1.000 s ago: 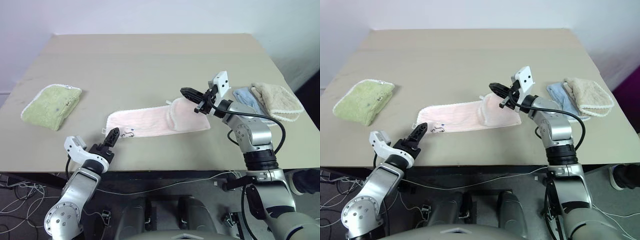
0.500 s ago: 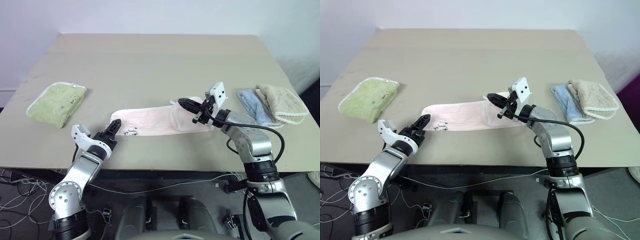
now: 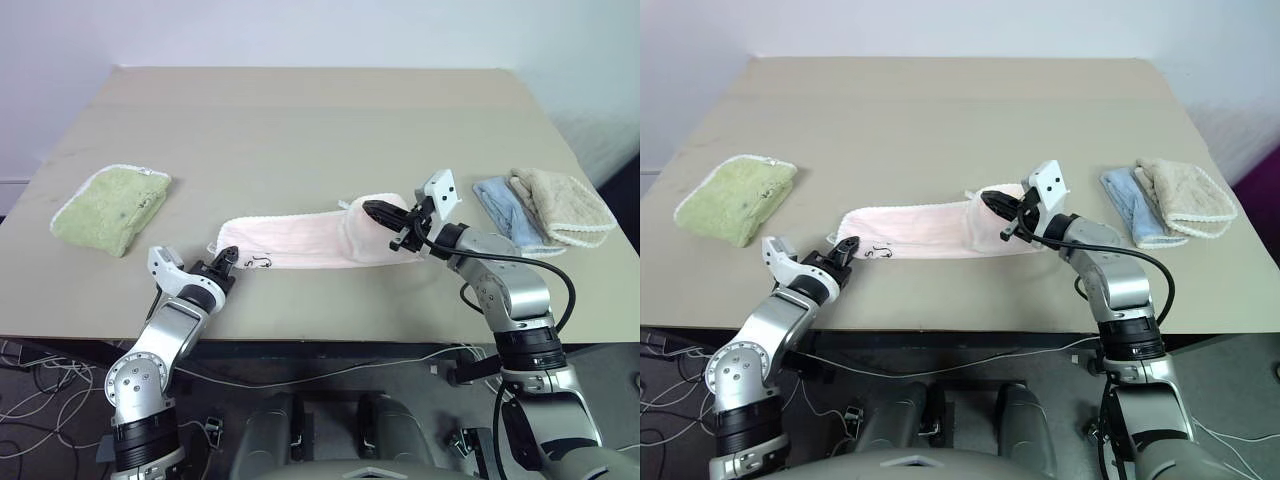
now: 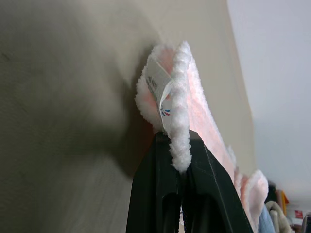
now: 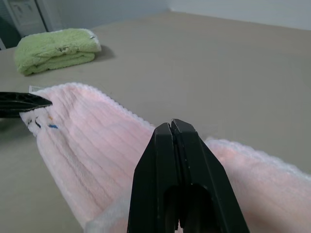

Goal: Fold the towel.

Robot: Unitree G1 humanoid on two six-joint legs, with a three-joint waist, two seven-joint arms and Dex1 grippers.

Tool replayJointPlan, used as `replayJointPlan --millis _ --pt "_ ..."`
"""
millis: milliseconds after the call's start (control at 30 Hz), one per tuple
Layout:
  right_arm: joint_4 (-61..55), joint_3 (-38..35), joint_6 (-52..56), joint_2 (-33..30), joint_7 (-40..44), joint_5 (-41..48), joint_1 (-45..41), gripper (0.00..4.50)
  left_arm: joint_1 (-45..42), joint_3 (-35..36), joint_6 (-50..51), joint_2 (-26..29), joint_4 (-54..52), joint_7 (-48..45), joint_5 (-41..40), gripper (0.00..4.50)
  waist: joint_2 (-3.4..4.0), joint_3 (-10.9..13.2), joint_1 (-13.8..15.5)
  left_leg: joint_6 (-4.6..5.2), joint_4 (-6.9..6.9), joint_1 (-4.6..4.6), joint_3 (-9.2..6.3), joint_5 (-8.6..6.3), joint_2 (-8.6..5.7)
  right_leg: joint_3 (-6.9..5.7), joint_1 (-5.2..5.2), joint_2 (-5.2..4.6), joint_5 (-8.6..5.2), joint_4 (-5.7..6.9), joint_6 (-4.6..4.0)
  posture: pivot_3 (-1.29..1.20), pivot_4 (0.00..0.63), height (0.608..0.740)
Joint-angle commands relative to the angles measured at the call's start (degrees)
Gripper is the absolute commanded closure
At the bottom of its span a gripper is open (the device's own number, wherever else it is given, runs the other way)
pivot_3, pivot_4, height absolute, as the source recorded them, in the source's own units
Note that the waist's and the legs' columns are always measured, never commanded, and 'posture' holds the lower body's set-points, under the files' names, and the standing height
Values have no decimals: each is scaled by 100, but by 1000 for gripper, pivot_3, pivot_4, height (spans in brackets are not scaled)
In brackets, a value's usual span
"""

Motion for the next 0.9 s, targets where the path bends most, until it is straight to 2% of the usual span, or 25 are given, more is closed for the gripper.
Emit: replayJointPlan --millis 33,267,467,567,700,800,900 --pt "-293 -139 -137 -72 -27 20 -13 4500 -134 365 -179 324 13 -226 -12 4478 -1 0 -4 -3 0 -1 0 -2 1 0 -1 0 0 0 0 0 150 740" --pt "-233 -241 -194 -182 -97 -14 7 4500 -400 1000 -263 1535 321 -1088 183 4478 -1 2 -31 -10 -2 -11 0 -1 3 -1 -14 2 0 0 0 0 150 740" --pt "-234 -261 -227 -170 -184 -38 59 4500 -907 688 -71 2272 195 -2019 550 4478 -5 6 1 -14 -3 -18 0 -2 -1 -3 -17 3 0 -4 -1 0 150 740" --pt "-256 -268 -247 -143 -251 -44 113 4500 -1372 56 72 2442 -31 -2626 949 4478 -7 7 6 -26 -3 -22 0 5 -1 -5 -18 4 0 -5 -1 0 150 740" --pt "-287 -297 -273 -129 -354 -48 199 4500 -1819 -890 222 2371 -428 -3292 1460 4478 -7 8 -10 -39 -3 -27 4 13 -5 -4 -21 4 3 -7 4 0 150 740" --pt "-333 -310 -290 -132 -409 -36 277 4500 -1996 -1695 200 2328 -684 -3734 2149 4478 -5 9 -19 -43 -6 -27 7 17 -5 -4 -22 9 12 -8 21 0 150 740" --pt "-435 -340 -279 -116 -499 -25 366 4500 -2244 -2634 186 2223 -456 -4014 3095 4478 -5 9 -21 -36 -9 -27 8 30 -3 -4 -23 17 12 -7 22 0 150 740"
